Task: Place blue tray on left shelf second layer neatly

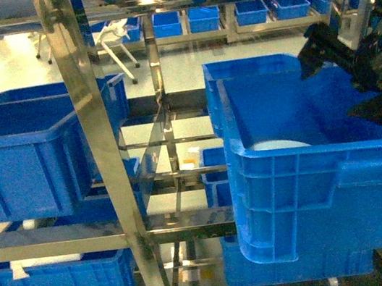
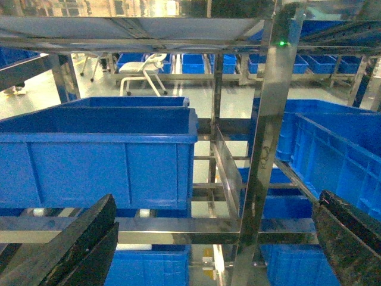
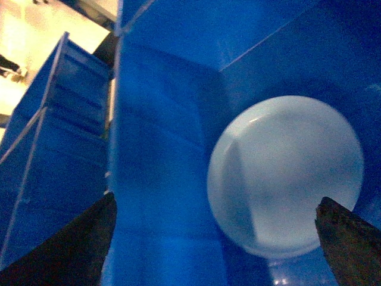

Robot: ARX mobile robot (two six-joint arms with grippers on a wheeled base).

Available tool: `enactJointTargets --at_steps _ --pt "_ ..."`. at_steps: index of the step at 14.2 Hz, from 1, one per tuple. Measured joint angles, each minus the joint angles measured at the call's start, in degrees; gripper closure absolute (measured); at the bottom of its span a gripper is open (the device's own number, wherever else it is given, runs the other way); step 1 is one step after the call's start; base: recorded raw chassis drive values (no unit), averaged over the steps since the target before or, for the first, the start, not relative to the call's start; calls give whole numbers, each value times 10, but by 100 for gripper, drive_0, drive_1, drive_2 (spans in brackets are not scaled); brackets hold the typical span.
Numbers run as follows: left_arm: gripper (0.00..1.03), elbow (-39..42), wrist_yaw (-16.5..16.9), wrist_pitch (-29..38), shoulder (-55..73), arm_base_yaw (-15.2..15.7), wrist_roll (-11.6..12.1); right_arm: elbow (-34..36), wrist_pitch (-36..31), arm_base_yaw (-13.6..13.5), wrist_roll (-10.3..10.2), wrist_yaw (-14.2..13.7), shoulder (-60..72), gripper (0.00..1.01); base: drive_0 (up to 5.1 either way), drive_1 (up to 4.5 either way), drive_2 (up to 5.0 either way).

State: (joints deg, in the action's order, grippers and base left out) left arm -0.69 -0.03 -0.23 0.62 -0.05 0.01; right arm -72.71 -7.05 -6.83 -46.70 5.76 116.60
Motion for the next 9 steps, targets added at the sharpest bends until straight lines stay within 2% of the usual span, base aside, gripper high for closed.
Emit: enactJointTargets --at_steps 1,4,5,7,9 --pt "5 0 0 0 0 0 0 38 -2 -4 2 2 -46 2 0 0 0" --pt "5 0 0 0 0 0 0 139 -3 -6 20 -18 -103 3 0 0 0" --pt "5 0 0 0 0 0 0 179 -4 -7 35 -27 -134 3 0 0 0" --pt "5 0 0 0 0 0 0 270 -34 -24 90 -62 -266 3 0 0 0" --pt "5 0 0 0 0 0 0 361 -79 -31 157 -71 -356 3 0 0 0"
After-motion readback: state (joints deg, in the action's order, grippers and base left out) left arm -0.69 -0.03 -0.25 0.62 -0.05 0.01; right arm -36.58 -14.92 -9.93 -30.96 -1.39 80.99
